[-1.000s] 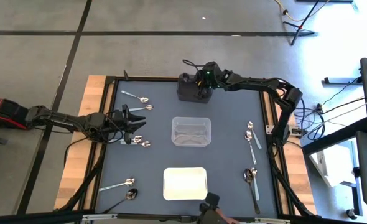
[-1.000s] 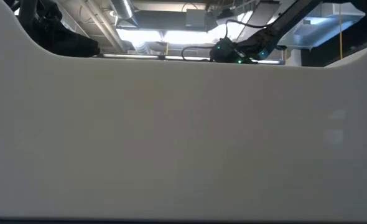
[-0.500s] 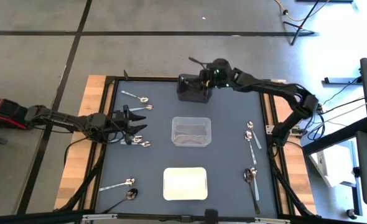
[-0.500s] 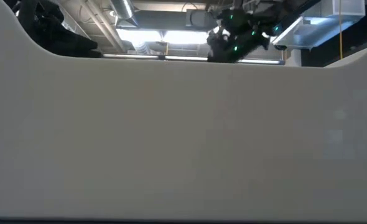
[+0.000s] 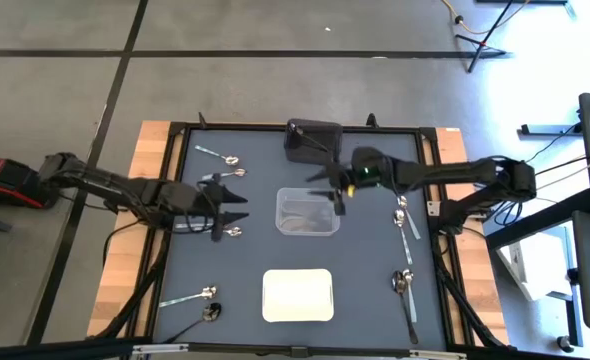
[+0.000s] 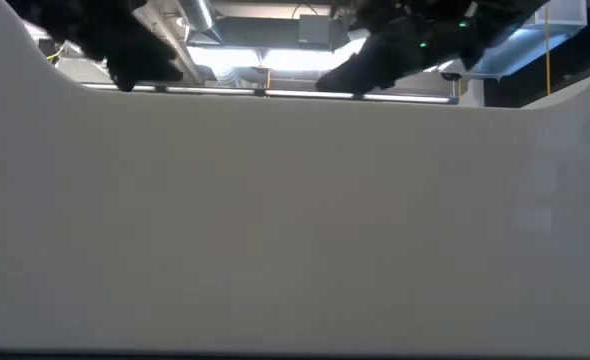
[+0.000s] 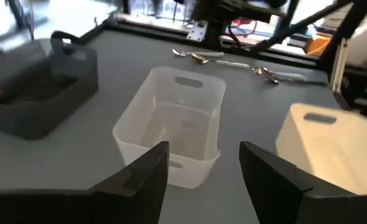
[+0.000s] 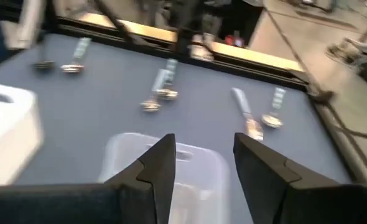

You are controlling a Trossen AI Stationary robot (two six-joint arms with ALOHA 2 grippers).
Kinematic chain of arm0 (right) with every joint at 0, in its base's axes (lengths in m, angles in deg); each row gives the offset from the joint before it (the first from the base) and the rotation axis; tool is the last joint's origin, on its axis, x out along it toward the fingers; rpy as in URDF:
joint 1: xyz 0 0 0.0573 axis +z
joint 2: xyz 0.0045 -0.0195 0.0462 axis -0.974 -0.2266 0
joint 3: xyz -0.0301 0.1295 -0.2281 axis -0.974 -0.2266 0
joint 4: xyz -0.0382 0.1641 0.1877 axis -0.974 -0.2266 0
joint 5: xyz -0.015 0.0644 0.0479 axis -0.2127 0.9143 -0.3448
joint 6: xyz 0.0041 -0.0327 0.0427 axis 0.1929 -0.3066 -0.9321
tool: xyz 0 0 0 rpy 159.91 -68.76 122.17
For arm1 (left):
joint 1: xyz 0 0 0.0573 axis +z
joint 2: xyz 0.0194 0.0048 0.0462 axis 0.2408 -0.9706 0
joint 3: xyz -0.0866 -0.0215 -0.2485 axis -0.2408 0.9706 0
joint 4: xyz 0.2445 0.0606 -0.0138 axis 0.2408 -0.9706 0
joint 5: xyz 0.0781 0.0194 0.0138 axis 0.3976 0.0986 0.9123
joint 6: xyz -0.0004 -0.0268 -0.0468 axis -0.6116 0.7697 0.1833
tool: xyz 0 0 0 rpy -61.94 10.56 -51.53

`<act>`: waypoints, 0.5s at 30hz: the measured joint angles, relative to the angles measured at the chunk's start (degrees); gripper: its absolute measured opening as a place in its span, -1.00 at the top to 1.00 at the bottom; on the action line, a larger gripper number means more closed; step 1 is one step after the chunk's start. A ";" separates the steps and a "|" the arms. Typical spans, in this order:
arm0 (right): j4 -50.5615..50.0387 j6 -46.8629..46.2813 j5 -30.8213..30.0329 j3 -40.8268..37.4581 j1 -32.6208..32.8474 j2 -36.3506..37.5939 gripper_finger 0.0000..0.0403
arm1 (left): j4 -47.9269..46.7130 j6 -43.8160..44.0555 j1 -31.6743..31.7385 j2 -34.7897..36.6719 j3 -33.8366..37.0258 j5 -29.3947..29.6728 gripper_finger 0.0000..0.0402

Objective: Sort silverware by color (type)
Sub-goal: Put the left black spoon into the black bin

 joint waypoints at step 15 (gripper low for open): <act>1.84 -1.65 -11.03 -7.76 22.65 1.69 0.24 | -21.55 18.40 -16.37 -25.00 -25.77 3.83 0.05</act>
